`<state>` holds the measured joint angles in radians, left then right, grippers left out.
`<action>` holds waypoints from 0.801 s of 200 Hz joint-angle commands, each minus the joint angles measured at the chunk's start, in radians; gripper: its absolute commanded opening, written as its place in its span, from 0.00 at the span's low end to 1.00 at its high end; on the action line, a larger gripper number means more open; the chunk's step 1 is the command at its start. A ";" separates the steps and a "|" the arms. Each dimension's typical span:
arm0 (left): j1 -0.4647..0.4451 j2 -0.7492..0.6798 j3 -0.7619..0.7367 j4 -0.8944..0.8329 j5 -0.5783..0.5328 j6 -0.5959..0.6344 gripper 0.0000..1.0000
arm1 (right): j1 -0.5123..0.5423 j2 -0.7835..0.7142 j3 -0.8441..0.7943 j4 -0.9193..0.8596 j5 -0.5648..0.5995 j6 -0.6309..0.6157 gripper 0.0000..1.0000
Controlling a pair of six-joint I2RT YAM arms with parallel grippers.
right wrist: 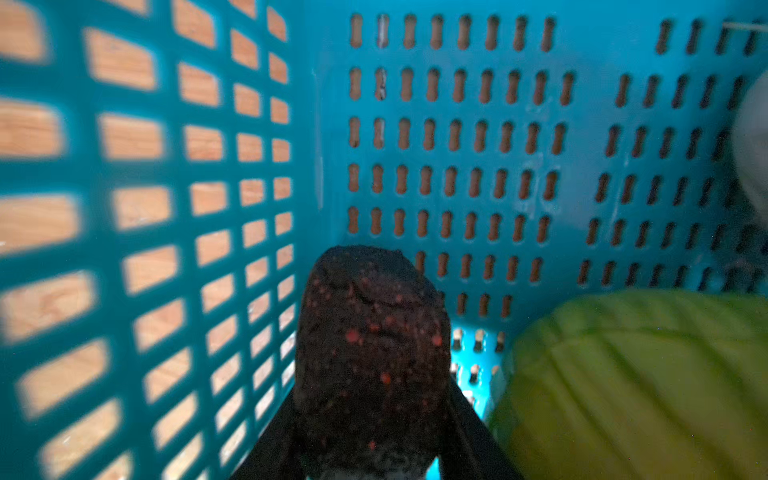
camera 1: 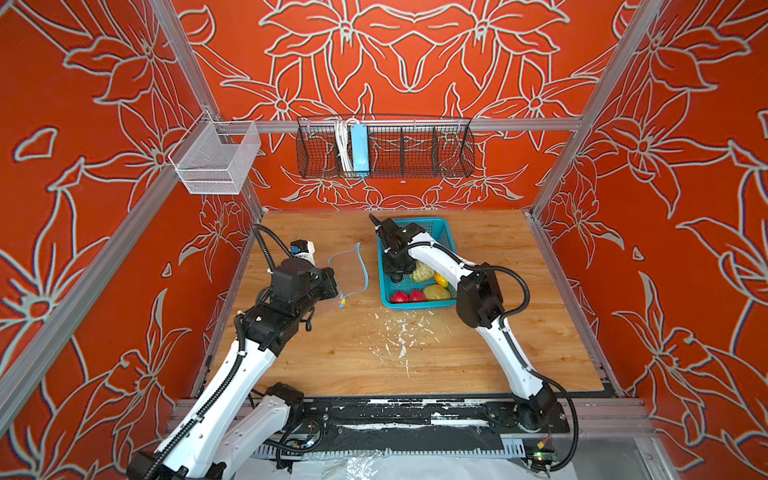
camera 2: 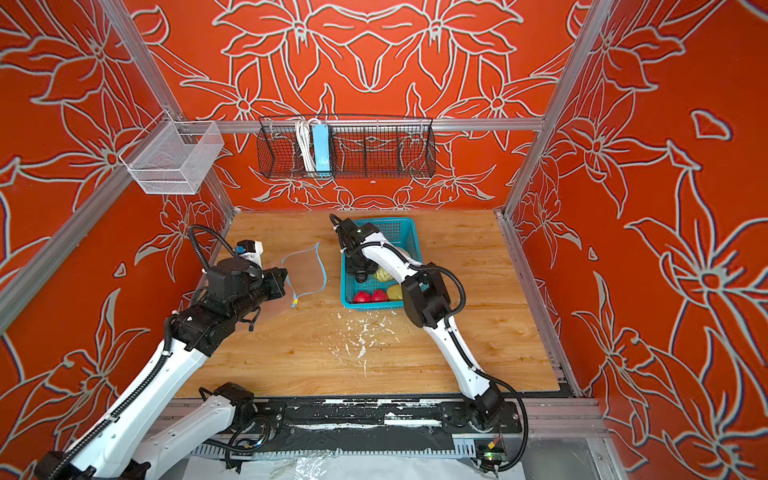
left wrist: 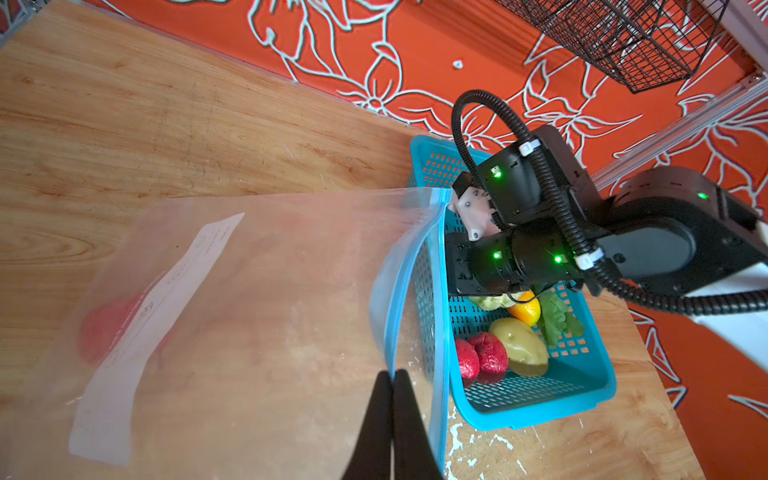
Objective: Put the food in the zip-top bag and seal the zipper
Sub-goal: 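Close the right gripper on the dark avocado in the basket, then lift the dark avocado with the right gripper out of the basket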
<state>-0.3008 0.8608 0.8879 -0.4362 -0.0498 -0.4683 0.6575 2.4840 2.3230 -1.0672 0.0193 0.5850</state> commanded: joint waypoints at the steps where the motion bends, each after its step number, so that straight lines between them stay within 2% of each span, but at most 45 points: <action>1: 0.005 -0.013 -0.007 -0.001 -0.012 0.008 0.00 | -0.001 -0.094 -0.028 0.035 -0.020 0.030 0.29; 56: 0.005 -0.026 -0.013 0.010 0.002 -0.001 0.00 | -0.005 -0.210 -0.143 0.080 -0.037 0.053 0.29; 82: 0.005 -0.034 -0.022 0.038 0.053 0.005 0.00 | -0.006 -0.285 -0.236 0.148 -0.057 0.077 0.29; 125: 0.005 -0.045 -0.030 0.054 0.069 0.009 0.00 | -0.005 -0.408 -0.396 0.269 -0.096 0.118 0.29; 160: 0.005 -0.052 -0.045 0.063 0.076 -0.001 0.00 | -0.006 -0.468 -0.453 0.303 -0.130 0.132 0.28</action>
<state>-0.3008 0.8253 0.8539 -0.4030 0.0055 -0.4686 0.6548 2.0792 1.9022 -0.8173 -0.0799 0.6819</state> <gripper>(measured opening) 0.047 0.453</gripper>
